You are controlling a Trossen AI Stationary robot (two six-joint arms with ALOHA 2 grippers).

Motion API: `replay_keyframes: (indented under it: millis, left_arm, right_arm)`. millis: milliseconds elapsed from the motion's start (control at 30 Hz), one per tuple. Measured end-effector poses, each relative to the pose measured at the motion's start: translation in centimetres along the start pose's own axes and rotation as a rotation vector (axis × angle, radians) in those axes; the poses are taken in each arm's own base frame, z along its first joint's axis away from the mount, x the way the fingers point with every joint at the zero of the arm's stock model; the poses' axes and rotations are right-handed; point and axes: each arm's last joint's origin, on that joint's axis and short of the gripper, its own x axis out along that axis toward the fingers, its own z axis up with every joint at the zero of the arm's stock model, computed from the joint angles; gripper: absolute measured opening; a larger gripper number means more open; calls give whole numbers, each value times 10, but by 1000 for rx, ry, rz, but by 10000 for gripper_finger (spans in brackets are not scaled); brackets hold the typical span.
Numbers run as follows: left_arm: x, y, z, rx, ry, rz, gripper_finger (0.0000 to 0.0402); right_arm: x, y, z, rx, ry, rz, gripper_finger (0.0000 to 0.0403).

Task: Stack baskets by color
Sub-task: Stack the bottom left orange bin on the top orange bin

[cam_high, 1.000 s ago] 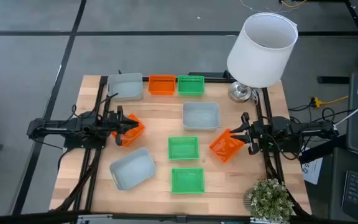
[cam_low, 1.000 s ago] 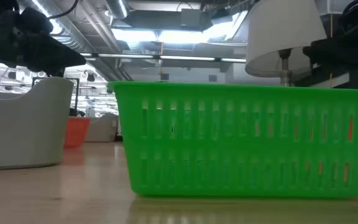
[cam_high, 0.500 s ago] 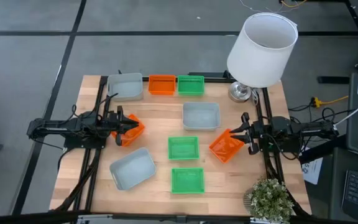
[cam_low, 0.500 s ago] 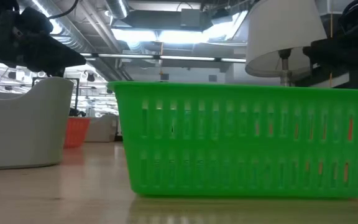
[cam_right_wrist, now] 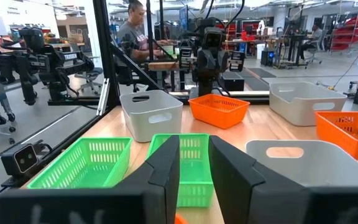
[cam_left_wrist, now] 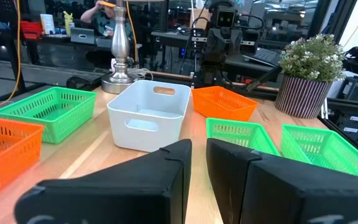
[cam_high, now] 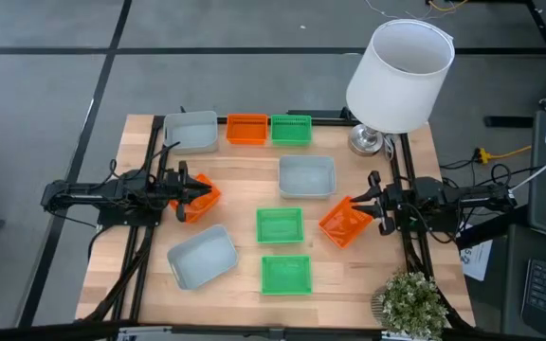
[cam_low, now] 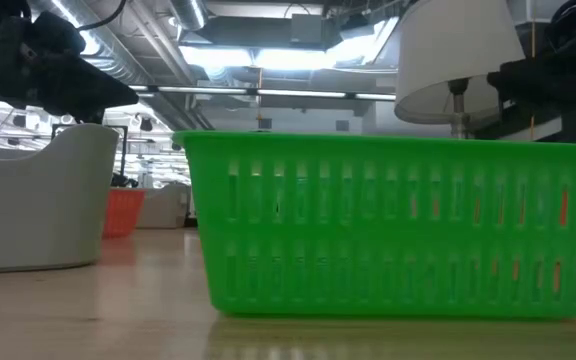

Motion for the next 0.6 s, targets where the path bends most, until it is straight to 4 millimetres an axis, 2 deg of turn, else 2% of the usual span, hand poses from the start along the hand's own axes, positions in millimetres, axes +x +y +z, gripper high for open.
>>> replay_keyframes:
  millis: [300, 467, 600]
  left_arm:
    - [0, 0, 0, 0, -1, 0, 42]
    - [0, 1, 1, -6, -12, 31, 42]
    - [0, 1, 1, -91, -19, 43, 42]
  right_arm:
    - [0, 0, 3, 229, -28, 14, 87]
    - [0, 0, 2, 249, -19, 12, 87]
    - [0, 0, 1, 226, -3, 9, 87]
